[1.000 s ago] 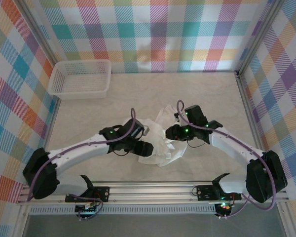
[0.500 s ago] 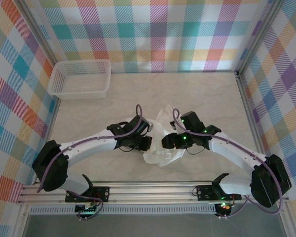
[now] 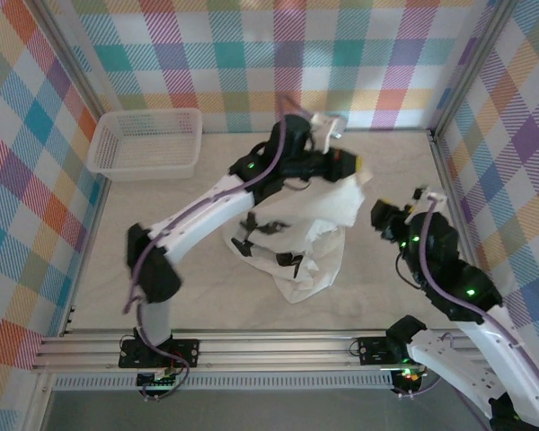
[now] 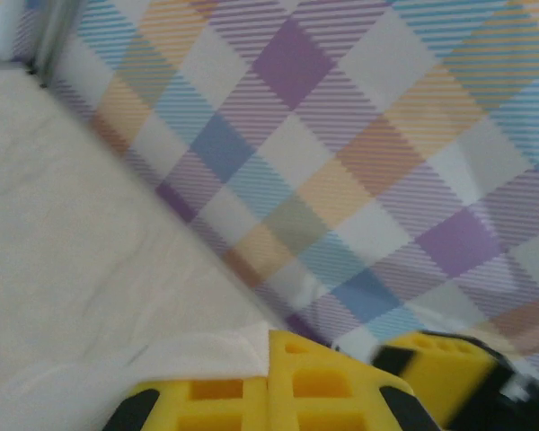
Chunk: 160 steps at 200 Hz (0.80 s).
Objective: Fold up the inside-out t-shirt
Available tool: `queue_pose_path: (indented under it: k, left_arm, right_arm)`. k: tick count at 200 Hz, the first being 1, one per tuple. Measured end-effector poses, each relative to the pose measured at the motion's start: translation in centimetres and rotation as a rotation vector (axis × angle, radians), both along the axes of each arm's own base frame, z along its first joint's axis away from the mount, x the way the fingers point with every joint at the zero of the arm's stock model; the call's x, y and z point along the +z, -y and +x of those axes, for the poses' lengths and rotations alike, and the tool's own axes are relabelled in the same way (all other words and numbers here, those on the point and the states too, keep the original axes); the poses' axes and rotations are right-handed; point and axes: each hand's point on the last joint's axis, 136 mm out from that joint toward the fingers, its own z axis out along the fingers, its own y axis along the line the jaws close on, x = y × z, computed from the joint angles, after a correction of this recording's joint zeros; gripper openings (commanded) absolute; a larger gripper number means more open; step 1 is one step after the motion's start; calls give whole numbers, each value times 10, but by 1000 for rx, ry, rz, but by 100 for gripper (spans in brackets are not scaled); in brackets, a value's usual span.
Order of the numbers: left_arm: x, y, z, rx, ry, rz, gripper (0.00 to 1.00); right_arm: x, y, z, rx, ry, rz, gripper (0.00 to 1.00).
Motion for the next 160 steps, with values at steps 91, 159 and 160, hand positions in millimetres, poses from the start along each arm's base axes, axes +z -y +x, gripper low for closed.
queue_pose_path:
  k: [91,159,160]
  left_arm:
    - [-66,-122,-3,246,-43,309,73]
    - [-54,-340,-71,772,4,318,85]
    - [-55,-341,-71,775,2,321,85]
  right_arm:
    - [-20,-77,35,333,-132,-176,68]
    - [-204,-264,96,846,-678,-265,71]
    - [-207,-267,95,853,-686,-268,71]
